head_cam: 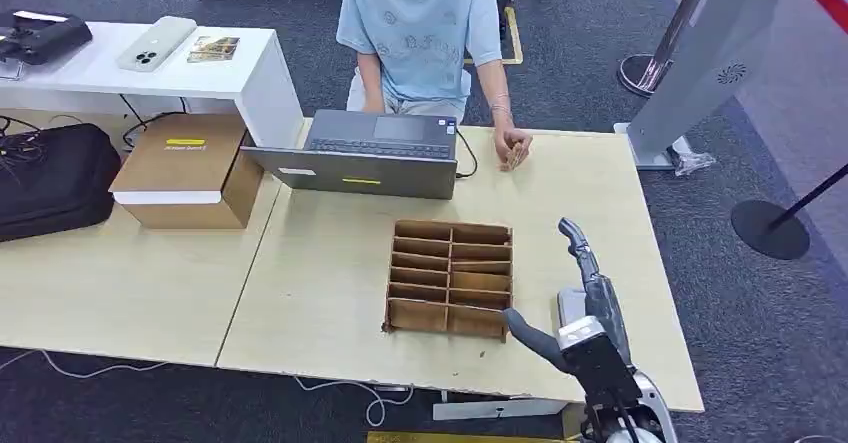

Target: Pass the card to the sensor for recognition and then transmit it.

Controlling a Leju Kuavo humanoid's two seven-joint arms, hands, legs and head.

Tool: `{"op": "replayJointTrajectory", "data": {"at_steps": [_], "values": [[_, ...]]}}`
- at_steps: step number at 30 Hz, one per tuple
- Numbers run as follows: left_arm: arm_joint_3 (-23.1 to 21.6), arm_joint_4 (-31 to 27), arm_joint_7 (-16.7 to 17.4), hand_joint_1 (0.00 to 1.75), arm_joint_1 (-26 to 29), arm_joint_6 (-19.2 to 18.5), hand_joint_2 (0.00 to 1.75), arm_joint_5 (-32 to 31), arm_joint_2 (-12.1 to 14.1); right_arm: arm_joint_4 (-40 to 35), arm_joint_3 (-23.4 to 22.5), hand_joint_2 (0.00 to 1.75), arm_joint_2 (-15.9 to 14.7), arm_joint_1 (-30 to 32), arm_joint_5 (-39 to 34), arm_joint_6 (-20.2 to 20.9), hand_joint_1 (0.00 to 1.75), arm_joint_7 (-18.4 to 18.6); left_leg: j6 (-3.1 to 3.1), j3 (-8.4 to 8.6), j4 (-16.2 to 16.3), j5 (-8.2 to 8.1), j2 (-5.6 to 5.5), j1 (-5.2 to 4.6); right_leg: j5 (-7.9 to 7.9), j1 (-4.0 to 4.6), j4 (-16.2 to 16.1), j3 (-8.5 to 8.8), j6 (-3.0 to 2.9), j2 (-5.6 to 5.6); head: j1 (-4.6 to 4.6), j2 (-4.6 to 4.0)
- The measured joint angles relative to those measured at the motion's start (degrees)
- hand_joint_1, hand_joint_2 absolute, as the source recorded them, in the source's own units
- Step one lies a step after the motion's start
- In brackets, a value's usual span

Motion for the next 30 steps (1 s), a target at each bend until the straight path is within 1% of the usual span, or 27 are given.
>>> {"op": "replayJointTrajectory", "data": {"at_steps": [5, 7, 11, 14, 16, 20, 23, 26, 29, 30], "values": [[0.0, 0.0, 0.0, 0.00, 0.0, 0.0, 0.00, 0.0, 0.0, 0.0, 0.0, 1.75, 0.0, 0.0, 0.0, -0.2, 0.00, -0.1, 0.00, 0.00, 0.0, 0.00, 0.00, 0.00, 0.00, 0.00, 0.0, 0.00, 0.00, 0.00, 0.00, 0.00], [0.0, 0.0, 0.0, 0.00, 0.0, 0.0, 0.00, 0.0, 0.0, 0.1, 0.0, 1.75, 0.0, 0.0, 0.6, -1.2, 0.00, -0.9, 0.00, -0.01, 0.0, 0.00, 0.00, 0.00, 0.00, 0.00, 0.0, 0.00, 0.00, 0.00, 0.00, 0.00], [0.0, 0.0, 0.0, 0.00, 0.0, 0.0, 0.00, 0.0, 0.0, 0.1, 0.3, 1.75, 0.0, -1.1, 4.4, -3.4, 0.00, -1.5, 0.00, -0.01, 0.0, 0.00, 0.01, 0.00, 0.00, 0.00, 0.0, 0.00, 0.00, 0.02, 0.00, 0.00], [0.0, 0.0, -0.2, 0.00, 0.0, 0.0, 0.00, 0.0, 0.0, 0.1, 1.2, 1.75, -0.5, -2.9, 8.3, -5.0, 0.00, -0.9, 0.00, 0.00, 0.0, 0.00, 0.01, 0.00, 0.01, 0.00, 0.0, 0.01, 0.00, 0.01, 0.00, 0.00], [-0.1, 0.0, -0.7, 0.00, 0.0, 0.0, 0.00, -0.1, 0.0, 0.4, 2.2, 1.75, -1.2, -4.6, 11.3, -7.1, 0.00, -0.4, 0.01, 0.00, 0.0, 0.01, 0.01, 0.00, 0.02, 0.00, 0.0, 0.01, 0.00, 0.02, -0.02, 0.00], [-0.6, 0.0, -1.6, 0.00, 0.1, 0.0, 0.00, -0.1, 0.0, 1.4, 4.3, 1.75, -3.2, -9.7, 15.5, -10.3, 0.00, 1.1, 0.00, 0.00, 0.0, 0.03, 0.03, 0.00, 0.03, 0.00, 0.0, 0.02, 0.00, 0.04, 0.00, 0.00], [-1.6, 0.0, -2.1, 0.00, 0.1, -0.1, 0.00, -0.1, 0.0, 2.9, 5.8, 1.75, -4.4, -14.0, 16.4, -10.5, 0.00, 2.5, 0.00, 0.00, 0.0, 0.04, 0.03, 0.00, 0.04, 0.00, 0.0, 0.03, 0.00, 0.04, 0.00, 0.00], [-2.6, 0.0, -2.1, 0.00, 0.1, -0.5, 0.00, -0.1, 0.1, 5.8, 7.1, 1.75, -4.8, -19.4, 16.2, -8.7, 0.00, 4.0, 0.00, 0.03, 0.0, 0.06, 0.04, 0.00, 0.06, 0.00, 0.0, 0.02, -0.01, 0.07, 0.00, 0.00], [-3.5, 0.0, -2.2, 0.00, 0.0, -0.6, 0.00, -0.1, 0.2, 10.2, 8.3, 1.75, -4.8, -26.4, 15.5, -6.3, 0.00, 5.3, -0.03, 0.04, 0.0, 0.10, 0.04, 0.00, 0.07, 0.00, 0.1, 0.03, -0.02, 0.06, 0.00, 0.00], [-3.7, 0.0, -2.2, 0.00, 0.0, -0.7, 0.00, -0.1, 0.2, 11.7, 8.7, 1.75, -4.8, -28.9, 15.6, -6.3, 0.00, 5.8, -0.03, 0.03, 0.0, 0.10, 0.04, 0.00, 0.07, 0.00, 0.1, 0.03, -0.02, 0.05, 0.00, 0.00]]}}
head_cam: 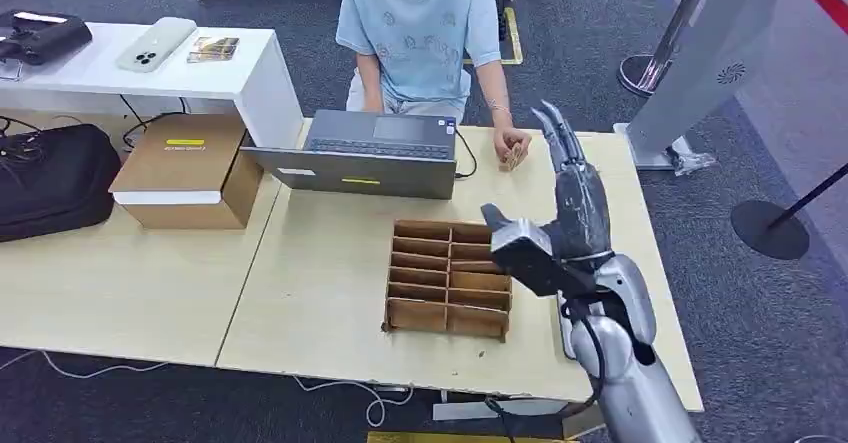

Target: Pass the card to the sensor for recognition and then transmit it.

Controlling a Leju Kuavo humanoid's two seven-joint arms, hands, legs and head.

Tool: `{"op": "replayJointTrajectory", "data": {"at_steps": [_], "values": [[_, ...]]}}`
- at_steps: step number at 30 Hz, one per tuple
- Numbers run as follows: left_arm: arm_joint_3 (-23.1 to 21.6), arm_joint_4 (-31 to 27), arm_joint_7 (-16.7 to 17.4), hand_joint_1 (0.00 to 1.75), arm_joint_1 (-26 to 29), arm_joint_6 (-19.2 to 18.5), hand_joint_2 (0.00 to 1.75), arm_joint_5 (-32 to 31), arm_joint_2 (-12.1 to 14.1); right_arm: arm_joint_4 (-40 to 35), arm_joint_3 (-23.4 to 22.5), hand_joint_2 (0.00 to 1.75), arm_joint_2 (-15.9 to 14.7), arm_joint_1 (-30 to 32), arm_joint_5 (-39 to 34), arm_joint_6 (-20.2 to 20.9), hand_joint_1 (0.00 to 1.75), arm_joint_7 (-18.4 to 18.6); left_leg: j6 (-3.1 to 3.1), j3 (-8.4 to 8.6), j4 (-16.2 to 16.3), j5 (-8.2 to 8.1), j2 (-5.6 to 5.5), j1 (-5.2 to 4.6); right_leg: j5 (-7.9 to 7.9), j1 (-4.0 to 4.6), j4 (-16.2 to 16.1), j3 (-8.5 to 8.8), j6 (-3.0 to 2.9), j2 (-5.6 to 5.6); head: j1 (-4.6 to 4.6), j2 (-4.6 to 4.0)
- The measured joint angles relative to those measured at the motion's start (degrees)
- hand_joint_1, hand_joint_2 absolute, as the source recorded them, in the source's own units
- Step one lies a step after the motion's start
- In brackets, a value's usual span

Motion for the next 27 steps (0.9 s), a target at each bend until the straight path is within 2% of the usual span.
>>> {"op": "replayJointTrajectory", "data": {"at_steps": [3, 9, 15, 21, 27], "values": [[-0.9, 0.0, 0.0, 0.00, -0.1, -0.1, 0.00, 0.0, 0.1, 6.2, 1.0, 1.75, 0.0, -7.8, 2.0, -0.7, 0.00, 1.7, -0.02, 0.00, 0.0, 0.05, 0.00, 0.00, 0.07, 0.00, 0.0, 0.00, -0.01, 0.00, 0.00, 0.00], [-2.1, 0.0, 0.0, 0.00, -0.4, -0.4, 0.00, 0.0, 0.1, 24.0, 2.6, 1.75, 1.5, -23.0, 9.5, -5.4, 0.00, 5.4, -0.05, -0.01, 0.0, 0.13, -0.02, 0.00, 0.12, 0.00, 0.0, -0.02, -0.07, 0.00, -0.04, 0.00], [-2.4, 0.0, 0.2, 0.00, -0.9, -0.7, 0.00, 0.0, 0.1, 42.2, 3.8, 1.75, 3.9, -35.3, 13.2, -8.4, 0.00, 6.6, -0.06, -0.04, 0.0, 0.14, -0.04, 0.00, 0.13, 0.00, 0.0, -0.03, -0.07, -0.03, -0.02, 0.00], [-2.4, 0.0, 0.3, 0.00, -1.0, -0.6, 0.00, 0.1, 0.1, 55.3, 4.7, 1.75, 6.7, -43.4, 14.1, -8.5, 0.00, 7.8, -0.06, -0.04, 0.0, 0.13, -0.05, 0.01, 0.13, 0.01, 0.0, -0.06, -0.07, -0.03, -0.04, 0.00], [-2.4, 0.0, 0.3, 0.00, -1.0, -0.4, 0.00, 0.2, 0.2, 62.1, 4.8, 1.75, 8.3, -46.9, 13.2, -9.3, 0.00, 7.0, -0.06, -0.05, 0.0, 0.13, -0.05, 0.01, 0.13, 0.01, 0.0, -0.06, -0.07, -0.03, 0.00, 0.00]]}}
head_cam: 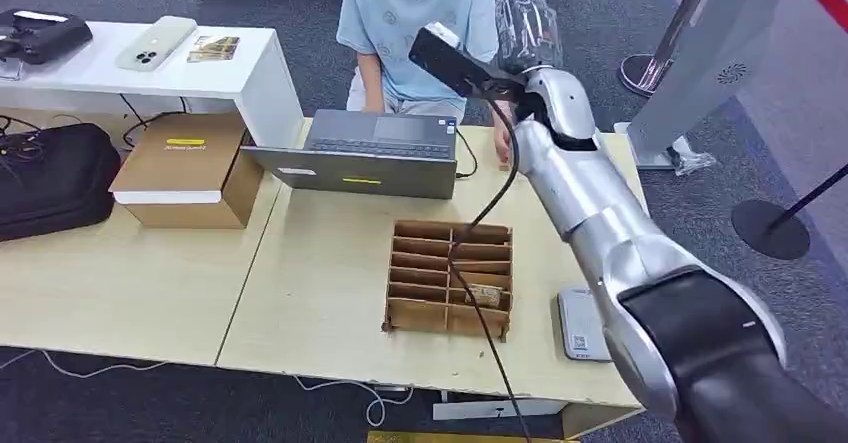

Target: Pass the card to the sensor for recognition and then transmit it.

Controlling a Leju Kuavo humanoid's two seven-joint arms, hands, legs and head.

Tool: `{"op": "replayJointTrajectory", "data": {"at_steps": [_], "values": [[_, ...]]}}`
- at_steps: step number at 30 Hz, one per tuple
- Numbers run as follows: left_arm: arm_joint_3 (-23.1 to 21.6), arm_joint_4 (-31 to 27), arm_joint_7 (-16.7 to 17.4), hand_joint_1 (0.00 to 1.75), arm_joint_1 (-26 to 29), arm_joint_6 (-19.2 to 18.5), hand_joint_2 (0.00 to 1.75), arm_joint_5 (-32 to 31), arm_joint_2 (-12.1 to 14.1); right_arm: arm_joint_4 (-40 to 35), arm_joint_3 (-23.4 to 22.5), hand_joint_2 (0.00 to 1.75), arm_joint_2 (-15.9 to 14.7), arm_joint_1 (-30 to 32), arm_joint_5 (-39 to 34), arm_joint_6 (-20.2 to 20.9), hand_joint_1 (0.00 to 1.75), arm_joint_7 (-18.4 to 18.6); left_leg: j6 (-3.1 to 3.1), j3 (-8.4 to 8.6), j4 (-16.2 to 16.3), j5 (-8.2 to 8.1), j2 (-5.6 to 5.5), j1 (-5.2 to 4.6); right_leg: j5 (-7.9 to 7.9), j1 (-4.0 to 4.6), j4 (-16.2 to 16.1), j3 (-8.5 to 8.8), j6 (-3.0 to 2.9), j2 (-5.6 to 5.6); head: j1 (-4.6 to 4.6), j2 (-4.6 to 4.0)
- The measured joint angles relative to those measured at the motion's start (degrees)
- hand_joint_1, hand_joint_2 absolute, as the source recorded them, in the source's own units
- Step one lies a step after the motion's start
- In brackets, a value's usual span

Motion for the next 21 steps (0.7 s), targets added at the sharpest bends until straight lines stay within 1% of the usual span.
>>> {"op": "replayJointTrajectory", "data": {"at_steps": [9, 21], "values": [[0.0, 0.0, 0.0, 0.00, 0.0, 0.3, 0.00, 0.0, 0.2, 3.3, 0.1, 1.75, 0.9, -1.1, 0.0, -0.3, 0.00, -0.4, 0.00, 0.00, 0.0, 0.00, 0.01, 0.00, 0.00, 0.00, 0.0, 0.00, 0.00, 0.00, 0.00, 0.00], [0.0, 0.0, 0.1, 0.00, 0.1, 0.4, 0.00, 0.1, 0.2, 6.2, 0.2, 1.75, 0.9, -2.1, -1.2, -0.8, 0.00, -1.1, 0.00, 0.00, 0.0, 0.00, 0.01, 0.00, 0.00, 0.00, 0.0, -0.01, 0.00, 0.01, -0.02, 0.00]]}}
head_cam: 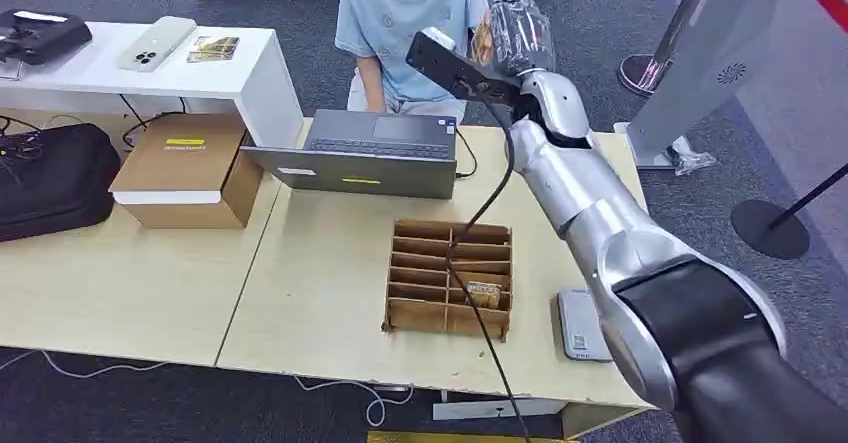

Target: Pass the card to the sensor for recognition and then transmit it.

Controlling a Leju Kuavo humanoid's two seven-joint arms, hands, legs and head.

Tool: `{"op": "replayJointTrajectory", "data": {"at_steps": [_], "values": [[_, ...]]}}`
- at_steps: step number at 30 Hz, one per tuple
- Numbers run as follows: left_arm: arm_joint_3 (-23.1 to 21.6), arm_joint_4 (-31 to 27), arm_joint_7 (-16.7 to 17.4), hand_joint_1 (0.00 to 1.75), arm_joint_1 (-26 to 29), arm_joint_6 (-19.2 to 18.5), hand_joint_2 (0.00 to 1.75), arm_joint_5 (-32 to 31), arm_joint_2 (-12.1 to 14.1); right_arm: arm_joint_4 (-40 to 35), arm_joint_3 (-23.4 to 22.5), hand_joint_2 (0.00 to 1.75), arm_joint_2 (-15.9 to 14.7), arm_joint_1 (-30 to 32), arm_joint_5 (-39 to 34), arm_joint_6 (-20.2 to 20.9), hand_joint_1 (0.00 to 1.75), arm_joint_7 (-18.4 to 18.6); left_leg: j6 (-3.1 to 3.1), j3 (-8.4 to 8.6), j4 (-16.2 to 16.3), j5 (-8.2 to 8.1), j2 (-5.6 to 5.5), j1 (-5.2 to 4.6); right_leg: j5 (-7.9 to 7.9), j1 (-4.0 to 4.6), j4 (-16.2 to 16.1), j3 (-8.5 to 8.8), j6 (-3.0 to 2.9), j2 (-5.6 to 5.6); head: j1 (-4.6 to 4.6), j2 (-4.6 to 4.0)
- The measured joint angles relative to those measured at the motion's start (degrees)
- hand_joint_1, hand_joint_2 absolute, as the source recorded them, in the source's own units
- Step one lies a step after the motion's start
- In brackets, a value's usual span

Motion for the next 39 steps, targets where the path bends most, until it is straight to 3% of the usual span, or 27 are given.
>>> {"op": "replayJointTrajectory", "data": {"at_steps": [19, 20, 21, 22, 39], "values": [[0.0, 0.0, 0.0, 0.00, 0.0, 0.1, 0.00, 0.0, 0.3, 2.6, 0.0, 1.75, 0.0, -0.3, 0.1, -0.2, 0.00, 1.9, 0.00, 0.00, 0.0, 0.00, 0.00, 0.00, 0.00, 0.00, 0.0, 0.00, 0.00, 0.00, 0.00, 0.00], [0.0, 0.0, 0.0, 0.00, 0.0, 0.1, 0.00, 0.0, 0.3, 2.7, 0.0, 1.75, 0.0, -0.4, 0.1, -0.2, 0.23, 1.9, 0.00, 0.00, 0.0, 0.00, 0.00, 0.00, 0.00, 0.00, 0.0, 0.00, 0.00, 0.00, 0.00, 0.00], [0.0, 0.0, 0.0, 0.00, 0.0, 0.1, 0.00, 0.0, 0.3, 2.8, 0.0, 1.75, 0.0, -0.4, 0.1, -0.2, 1.66, 1.9, 0.00, 0.00, 0.0, 0.00, 0.00, 0.00, 0.00, 0.00, 0.0, 0.00, 0.00, 0.00, 0.00, 0.00], [0.0, 0.0, 0.0, 0.00, 0.0, 0.1, 0.00, 0.0, 0.3, 2.8, 0.0, 1.75, 0.0, -0.5, 0.1, -0.3, 1.75, 1.8, 0.00, 0.00, 0.0, 0.00, 0.00, 0.00, 0.00, 0.00, 0.0, 0.00, 0.00, 0.00, 0.00, 0.00], [-0.9, 0.0, 0.0, 0.00, 0.0, 0.1, 0.00, -0.2, 0.5, 3.2, 0.0, 1.75, -0.1, -0.5, -0.3, -0.6, 1.75, 1.0, 0.00, 0.00, 0.0, 0.00, 0.00, 0.00, 0.00, 0.00, 0.0, -0.01, 0.00, 0.00, 0.00, 0.00]]}}
